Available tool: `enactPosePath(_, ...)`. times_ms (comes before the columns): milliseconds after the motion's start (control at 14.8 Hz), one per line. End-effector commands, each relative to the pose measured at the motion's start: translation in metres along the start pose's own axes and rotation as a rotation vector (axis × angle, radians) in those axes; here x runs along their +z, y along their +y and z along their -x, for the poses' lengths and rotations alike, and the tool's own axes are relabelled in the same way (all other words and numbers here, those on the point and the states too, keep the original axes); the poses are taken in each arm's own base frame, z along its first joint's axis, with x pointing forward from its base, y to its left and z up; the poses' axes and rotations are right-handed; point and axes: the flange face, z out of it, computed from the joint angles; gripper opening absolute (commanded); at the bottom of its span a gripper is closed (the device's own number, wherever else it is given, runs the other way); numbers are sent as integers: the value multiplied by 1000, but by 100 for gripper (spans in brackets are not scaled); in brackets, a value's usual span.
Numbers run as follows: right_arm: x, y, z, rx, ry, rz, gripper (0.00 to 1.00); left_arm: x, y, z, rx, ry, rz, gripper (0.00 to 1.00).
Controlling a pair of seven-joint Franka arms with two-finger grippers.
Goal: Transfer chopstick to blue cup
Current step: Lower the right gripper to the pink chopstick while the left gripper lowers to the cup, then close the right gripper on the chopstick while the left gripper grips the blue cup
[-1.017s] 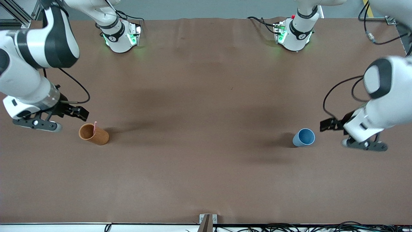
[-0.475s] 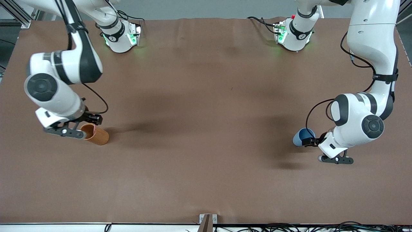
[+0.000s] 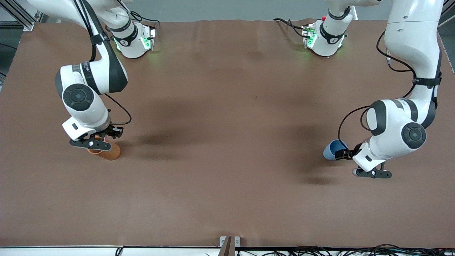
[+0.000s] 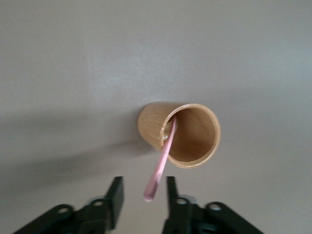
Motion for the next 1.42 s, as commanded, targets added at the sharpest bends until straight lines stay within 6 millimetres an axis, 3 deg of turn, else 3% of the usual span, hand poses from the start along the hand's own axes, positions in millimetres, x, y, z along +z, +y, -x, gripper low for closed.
enactPosePath(0,-5,8,8,-10,40,37,27,-24,-3,17,4,-34,17,100)
enactPosePath(203,-7,11,6,-10,57,37,24,9,-5,27,0,-57,13,99)
enactPosePath(339,-6,9,6,-13,59,36,23,28,-8,29,-5,-49,7,86)
enactPosePath(407,-7,10,6,-11,58,36,23,35,-7,27,-8,-40,6,71)
enactPosePath(475,-5,9,6,-13,56,37,22,39,-6,26,-12,-30,4,32)
enactPosePath(542,-4,9,7,-14,53,37,22,37,-5,26,3,-29,3,8)
enactPosePath(610,-3,9,8,-15,50,38,22,36,-3,26,9,-26,2,1)
enactPosePath(881,2,8,11,-19,40,41,22,26,0,24,12,-16,-1,0)
enactPosePath(1085,0,10,9,-16,45,39,10,-24,17,15,30,38,7,0)
enactPosePath(1220,-2,12,7,-15,51,42,7,-64,48,12,-6,45,33,0)
enactPosePath(1356,-5,17,3,-15,56,49,5,-87,114,11,-90,17,59,0)
